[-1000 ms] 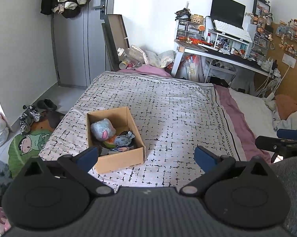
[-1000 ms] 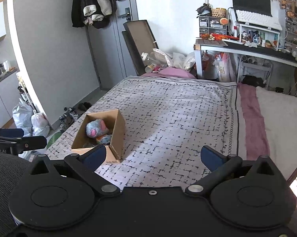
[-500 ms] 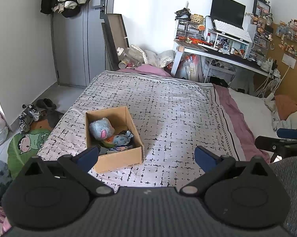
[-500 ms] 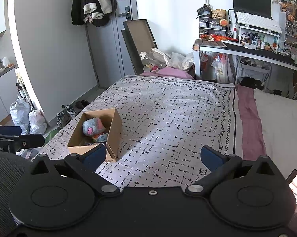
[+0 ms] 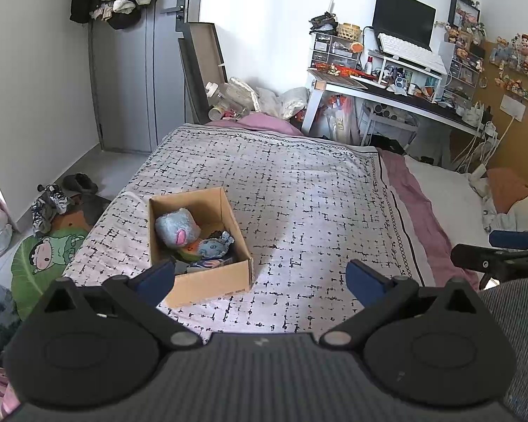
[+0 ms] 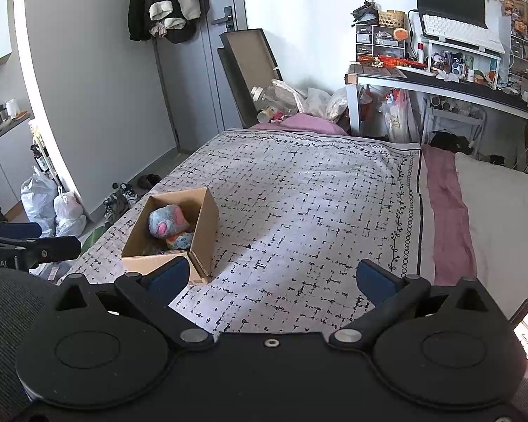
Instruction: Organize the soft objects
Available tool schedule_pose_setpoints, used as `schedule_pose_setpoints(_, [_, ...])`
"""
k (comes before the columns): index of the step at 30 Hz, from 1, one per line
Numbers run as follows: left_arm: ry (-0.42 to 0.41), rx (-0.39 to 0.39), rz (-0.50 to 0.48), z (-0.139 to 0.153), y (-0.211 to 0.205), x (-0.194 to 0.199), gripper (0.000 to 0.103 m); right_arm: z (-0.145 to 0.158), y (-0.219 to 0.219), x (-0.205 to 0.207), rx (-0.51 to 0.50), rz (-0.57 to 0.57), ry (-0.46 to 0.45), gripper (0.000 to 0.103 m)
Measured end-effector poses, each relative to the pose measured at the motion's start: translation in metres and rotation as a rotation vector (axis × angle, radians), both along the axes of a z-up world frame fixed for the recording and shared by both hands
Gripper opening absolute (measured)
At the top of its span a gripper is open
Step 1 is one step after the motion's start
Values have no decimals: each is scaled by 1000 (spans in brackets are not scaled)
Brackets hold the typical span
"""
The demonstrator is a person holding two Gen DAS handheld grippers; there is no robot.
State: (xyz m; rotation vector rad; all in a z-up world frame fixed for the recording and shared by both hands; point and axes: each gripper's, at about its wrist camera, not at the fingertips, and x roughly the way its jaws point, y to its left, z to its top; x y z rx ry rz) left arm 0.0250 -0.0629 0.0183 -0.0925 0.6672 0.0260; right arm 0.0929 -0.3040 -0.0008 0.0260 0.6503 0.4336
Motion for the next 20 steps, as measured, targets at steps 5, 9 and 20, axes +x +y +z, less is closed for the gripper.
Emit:
schedule_pose_setpoints(5, [0,0,-1,0,0,0,103,0,-1,0,0,-1,2,102])
schedule_pose_setpoints(9, [0,0,-1,-1,-1,0,103,-1,-2,0,-3,-5,0,102])
schedule_pose_setpoints(20, [-2,-4,-11,-3,-10,1,102,0,-1,-2,-20,-24,0,102])
